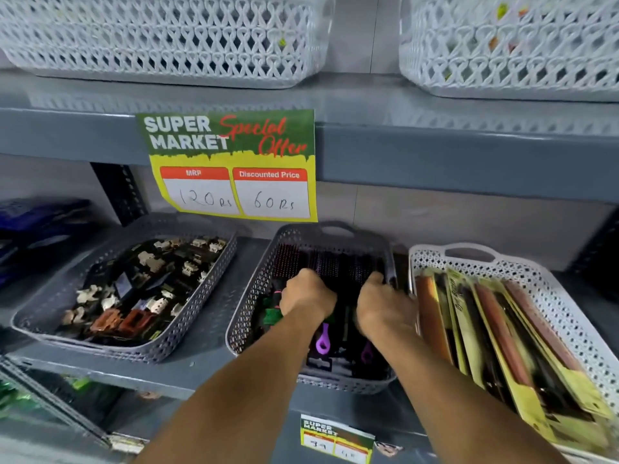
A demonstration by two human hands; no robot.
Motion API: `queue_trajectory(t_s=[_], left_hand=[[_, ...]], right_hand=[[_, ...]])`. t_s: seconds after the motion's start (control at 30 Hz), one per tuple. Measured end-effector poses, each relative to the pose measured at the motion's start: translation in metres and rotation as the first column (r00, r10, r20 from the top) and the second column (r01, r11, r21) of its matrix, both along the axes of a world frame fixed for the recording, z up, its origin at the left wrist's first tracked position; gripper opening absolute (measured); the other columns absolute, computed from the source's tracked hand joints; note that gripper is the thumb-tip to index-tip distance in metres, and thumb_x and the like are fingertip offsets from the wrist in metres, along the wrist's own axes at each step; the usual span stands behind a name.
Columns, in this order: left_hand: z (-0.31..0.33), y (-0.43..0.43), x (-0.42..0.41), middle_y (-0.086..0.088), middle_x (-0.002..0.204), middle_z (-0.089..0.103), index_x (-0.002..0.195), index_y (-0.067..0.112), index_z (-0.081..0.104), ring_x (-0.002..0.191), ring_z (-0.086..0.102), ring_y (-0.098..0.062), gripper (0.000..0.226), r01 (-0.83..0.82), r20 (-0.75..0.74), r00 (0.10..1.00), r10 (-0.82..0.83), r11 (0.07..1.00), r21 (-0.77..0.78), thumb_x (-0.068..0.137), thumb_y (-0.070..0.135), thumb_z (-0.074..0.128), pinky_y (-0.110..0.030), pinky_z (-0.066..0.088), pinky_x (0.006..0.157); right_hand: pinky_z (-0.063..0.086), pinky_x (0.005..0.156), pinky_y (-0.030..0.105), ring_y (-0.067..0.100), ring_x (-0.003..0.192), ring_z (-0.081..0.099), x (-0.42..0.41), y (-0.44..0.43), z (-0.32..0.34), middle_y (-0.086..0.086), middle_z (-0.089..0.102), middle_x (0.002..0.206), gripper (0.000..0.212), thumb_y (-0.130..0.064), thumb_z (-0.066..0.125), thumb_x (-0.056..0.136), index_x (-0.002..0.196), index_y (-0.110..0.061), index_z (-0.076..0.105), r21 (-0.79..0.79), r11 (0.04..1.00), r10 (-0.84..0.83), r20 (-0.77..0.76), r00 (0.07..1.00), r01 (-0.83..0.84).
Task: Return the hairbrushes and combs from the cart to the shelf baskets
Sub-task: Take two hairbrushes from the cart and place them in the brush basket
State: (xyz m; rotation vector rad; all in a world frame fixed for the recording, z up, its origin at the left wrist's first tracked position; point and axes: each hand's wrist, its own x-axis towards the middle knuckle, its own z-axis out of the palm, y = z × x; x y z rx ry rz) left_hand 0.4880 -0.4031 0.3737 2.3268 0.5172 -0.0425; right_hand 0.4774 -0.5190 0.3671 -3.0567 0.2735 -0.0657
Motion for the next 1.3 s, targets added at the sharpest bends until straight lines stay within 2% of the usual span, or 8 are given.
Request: queue_trajectory(t_s=[0.2, 0.37, 0.47, 0.83, 0.97, 1.1, 1.2, 1.3], left_hand=[[-0.007, 0.001, 0.002, -0.013, 0.088, 0.071, 0.074, 0.010, 0.062, 0.076, 0.061, -0.030, 0.028, 0.052, -0.007, 0.999, -0.052, 0.998, -0.040, 0.069, 0.033, 0.077, -0.030, 0.047, 0.066], [-0.005, 0.007, 0.003, -0.002, 0.069, 0.060, 0.066, 0.014, 0.057, 0.070, 0.057, -0.024, 0.038, 0.093, -0.026, 0.995, -0.095, 0.994, -0.061, 0.067, 0.044, 0.080, -0.028, 0.045, 0.065], [-0.005, 0.010, 0.003, 0.002, 0.063, 0.055, 0.067, 0.015, 0.058, 0.069, 0.056, -0.022, 0.036, 0.090, -0.020, 0.996, -0.091, 0.994, -0.070, 0.069, 0.044, 0.079, -0.028, 0.044, 0.064], [-0.004, 0.007, -0.006, -0.008, 0.083, 0.066, 0.074, 0.015, 0.057, 0.086, 0.065, -0.030, 0.024, 0.146, -0.013, 0.989, -0.147, 0.987, -0.062, 0.084, 0.036, 0.065, -0.035, 0.052, 0.074], [0.001, 0.008, -0.007, -0.011, 0.088, 0.070, 0.079, 0.011, 0.064, 0.086, 0.066, -0.031, 0.012, 0.172, -0.050, 0.983, -0.177, 0.980, -0.105, 0.082, 0.022, 0.060, -0.040, 0.055, 0.086], [0.002, 0.007, -0.005, -0.015, 0.089, 0.070, 0.086, 0.005, 0.065, 0.089, 0.066, -0.034, 0.013, 0.183, -0.059, 0.980, -0.191, 0.976, -0.122, 0.079, 0.010, 0.055, -0.048, 0.051, 0.093], [-0.001, 0.008, -0.005, -0.015, 0.094, 0.070, 0.090, 0.006, 0.064, 0.095, 0.063, -0.035, 0.015, 0.168, -0.068, 0.982, -0.175, 0.981, -0.092, 0.083, 0.018, 0.058, -0.046, 0.050, 0.094], [0.002, 0.009, -0.006, -0.015, 0.105, 0.068, 0.091, 0.009, 0.060, 0.107, 0.057, -0.037, 0.023, 0.140, -0.063, 0.988, -0.141, 0.990, -0.014, 0.087, 0.032, 0.058, -0.040, 0.049, 0.088]], right_hand=[[0.038, 0.090, 0.043, 0.033, 0.110, 0.061, 0.000, 0.001, 0.000, 0.015, 0.069, 0.116, 0.055, -0.009, 0.049, 0.082, 0.136, -0.004, 0.035, 0.022, 1.000, 0.009, 0.015, 1.000, -0.010], [0.038, 0.090, 0.043, 0.032, 0.109, 0.062, -0.004, -0.001, 0.001, 0.014, 0.069, 0.114, 0.062, -0.016, 0.056, 0.081, 0.137, -0.004, 0.033, 0.018, 0.999, 0.032, 0.008, 0.999, -0.032], [0.038, 0.091, 0.044, 0.032, 0.110, 0.062, -0.008, -0.002, 0.003, 0.014, 0.069, 0.115, 0.065, -0.019, 0.056, 0.083, 0.140, -0.003, 0.029, 0.004, 0.998, 0.056, 0.012, 0.998, -0.056], [0.044, 0.092, 0.042, 0.034, 0.108, 0.061, -0.026, -0.008, 0.008, 0.017, 0.068, 0.114, 0.061, -0.020, 0.060, 0.086, 0.138, -0.003, 0.033, -0.015, 0.990, 0.143, 0.041, 0.989, -0.142], [0.046, 0.089, 0.042, 0.034, 0.107, 0.061, -0.033, -0.011, 0.008, 0.017, 0.068, 0.111, 0.055, -0.010, 0.058, 0.082, 0.133, -0.002, 0.038, -0.038, 0.983, 0.183, 0.056, 0.981, -0.181], [0.048, 0.088, 0.043, 0.034, 0.110, 0.058, -0.039, -0.016, 0.010, 0.016, 0.066, 0.113, 0.048, -0.009, 0.058, 0.081, 0.127, -0.004, 0.046, -0.061, 0.976, 0.216, 0.094, 0.972, -0.211], [0.046, 0.089, 0.043, 0.033, 0.114, 0.055, -0.044, -0.019, 0.012, 0.014, 0.063, 0.120, 0.049, -0.017, 0.063, 0.082, 0.127, -0.008, 0.046, -0.055, 0.973, 0.229, 0.109, 0.967, -0.224], [0.047, 0.089, 0.042, 0.030, 0.115, 0.056, -0.048, -0.024, 0.017, 0.011, 0.063, 0.121, 0.048, -0.028, 0.063, 0.083, 0.125, -0.012, 0.046, -0.064, 0.970, 0.242, 0.150, 0.959, -0.235]])
